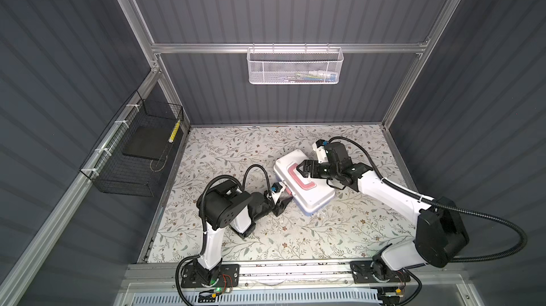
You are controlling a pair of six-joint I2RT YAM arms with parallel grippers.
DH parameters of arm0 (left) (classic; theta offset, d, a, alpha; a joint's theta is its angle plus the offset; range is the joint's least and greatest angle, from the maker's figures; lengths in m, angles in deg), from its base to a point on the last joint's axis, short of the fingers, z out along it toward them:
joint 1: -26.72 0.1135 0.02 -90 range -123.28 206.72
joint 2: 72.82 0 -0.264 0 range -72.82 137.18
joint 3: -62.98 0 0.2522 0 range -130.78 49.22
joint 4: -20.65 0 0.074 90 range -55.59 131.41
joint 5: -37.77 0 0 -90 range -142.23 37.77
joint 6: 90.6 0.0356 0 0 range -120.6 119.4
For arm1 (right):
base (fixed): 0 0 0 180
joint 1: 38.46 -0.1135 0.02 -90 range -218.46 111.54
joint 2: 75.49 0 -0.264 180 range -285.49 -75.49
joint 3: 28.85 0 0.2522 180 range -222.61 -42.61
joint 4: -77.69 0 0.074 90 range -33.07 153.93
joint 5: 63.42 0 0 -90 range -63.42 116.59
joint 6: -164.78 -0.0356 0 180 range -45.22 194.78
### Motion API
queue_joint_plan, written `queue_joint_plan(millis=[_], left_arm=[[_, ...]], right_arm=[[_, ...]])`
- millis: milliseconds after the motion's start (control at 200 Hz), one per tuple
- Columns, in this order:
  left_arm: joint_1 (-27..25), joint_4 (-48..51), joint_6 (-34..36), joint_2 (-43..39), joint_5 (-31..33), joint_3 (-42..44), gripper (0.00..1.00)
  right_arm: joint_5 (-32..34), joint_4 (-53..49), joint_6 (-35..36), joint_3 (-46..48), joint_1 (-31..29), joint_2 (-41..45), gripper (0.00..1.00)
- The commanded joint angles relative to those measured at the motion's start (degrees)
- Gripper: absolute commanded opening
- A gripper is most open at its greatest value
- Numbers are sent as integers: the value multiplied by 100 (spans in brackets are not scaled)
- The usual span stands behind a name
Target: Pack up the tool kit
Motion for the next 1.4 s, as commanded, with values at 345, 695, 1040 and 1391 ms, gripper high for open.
queue_joint_plan(millis=[345, 695, 1040, 1391], left_arm=[[34, 10, 211, -142, 0, -112, 59], [39, -67, 175, -105, 14, -111, 59], [34, -84, 170, -141, 15, -112, 59], [34, -131, 167, -138, 43, -95, 55]], right_arm=[[-37, -560, -18, 22, 23, -267, 90], [-46, -568, -13, 26, 24, -261, 90], [-61, -550, -27, 48, 27, -290, 90], [-69, -541, -49, 75, 35, -304, 90]])
